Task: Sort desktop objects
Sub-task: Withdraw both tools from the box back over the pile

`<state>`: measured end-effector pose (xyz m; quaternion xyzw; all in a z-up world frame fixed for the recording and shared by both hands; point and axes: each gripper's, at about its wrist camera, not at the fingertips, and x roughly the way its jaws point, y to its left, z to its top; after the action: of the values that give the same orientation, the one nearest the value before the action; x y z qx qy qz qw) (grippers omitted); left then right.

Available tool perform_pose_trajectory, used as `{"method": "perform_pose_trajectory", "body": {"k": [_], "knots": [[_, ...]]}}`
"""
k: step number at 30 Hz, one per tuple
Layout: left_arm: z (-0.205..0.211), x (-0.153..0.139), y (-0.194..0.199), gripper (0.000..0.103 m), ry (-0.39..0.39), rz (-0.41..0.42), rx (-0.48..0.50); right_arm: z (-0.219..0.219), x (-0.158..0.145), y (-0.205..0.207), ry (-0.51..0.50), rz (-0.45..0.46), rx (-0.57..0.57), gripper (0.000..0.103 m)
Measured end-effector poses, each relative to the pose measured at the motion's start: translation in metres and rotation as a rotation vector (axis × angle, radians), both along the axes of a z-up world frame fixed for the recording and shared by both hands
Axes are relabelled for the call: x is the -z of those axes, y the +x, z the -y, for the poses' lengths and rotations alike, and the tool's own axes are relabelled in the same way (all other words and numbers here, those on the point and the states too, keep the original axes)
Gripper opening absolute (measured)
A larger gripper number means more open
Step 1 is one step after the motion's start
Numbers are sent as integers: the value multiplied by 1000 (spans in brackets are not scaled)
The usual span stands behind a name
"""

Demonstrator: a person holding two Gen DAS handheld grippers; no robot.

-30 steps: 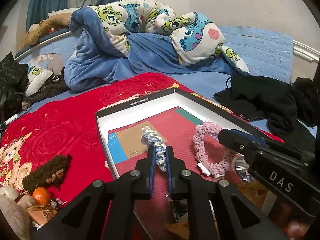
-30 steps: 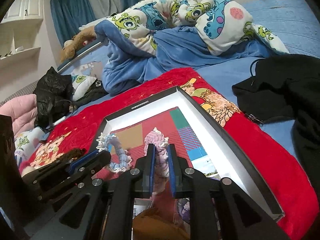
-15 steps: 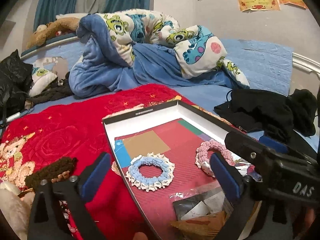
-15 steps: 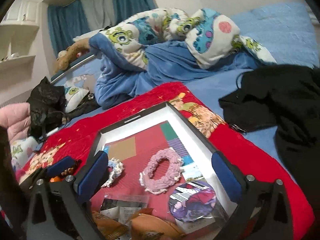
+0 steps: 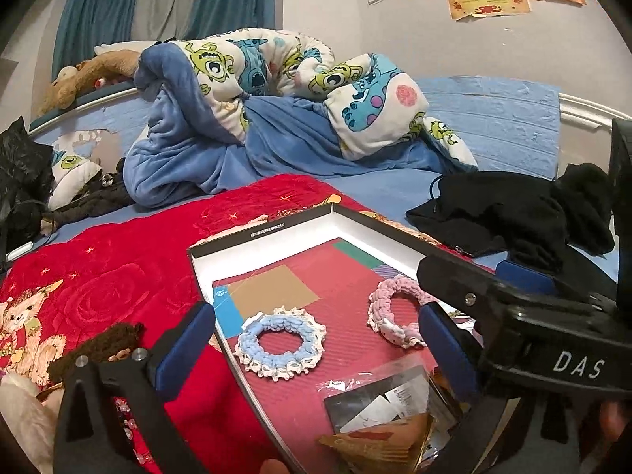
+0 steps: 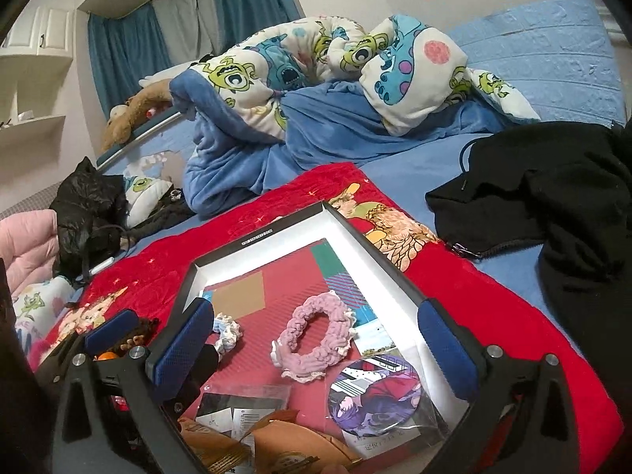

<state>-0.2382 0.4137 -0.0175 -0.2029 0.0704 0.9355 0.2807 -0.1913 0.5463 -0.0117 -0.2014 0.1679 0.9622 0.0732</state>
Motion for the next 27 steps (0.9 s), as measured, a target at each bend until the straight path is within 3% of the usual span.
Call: {"method": "perform_pose_trajectory", "body": {"k": [8,15,20,23,27], "knots": [[-1,0,0,103,-14,-3,-13,4,-3,2,27,-12,-4,103],[4,-10,14,103,-48,-42,-57,17,-22,19,61,-89,-31,103],[32,-39,53,103,-33,-75,-29,47,-58,49,118,-132,-60,103],[60,-66,78,103,-29,-116,-75,71,-80,68,168,-144,-61,103],[106,-105,109,103,5,-157,-145,105,-106,91,158,-174,-107,103]]}}
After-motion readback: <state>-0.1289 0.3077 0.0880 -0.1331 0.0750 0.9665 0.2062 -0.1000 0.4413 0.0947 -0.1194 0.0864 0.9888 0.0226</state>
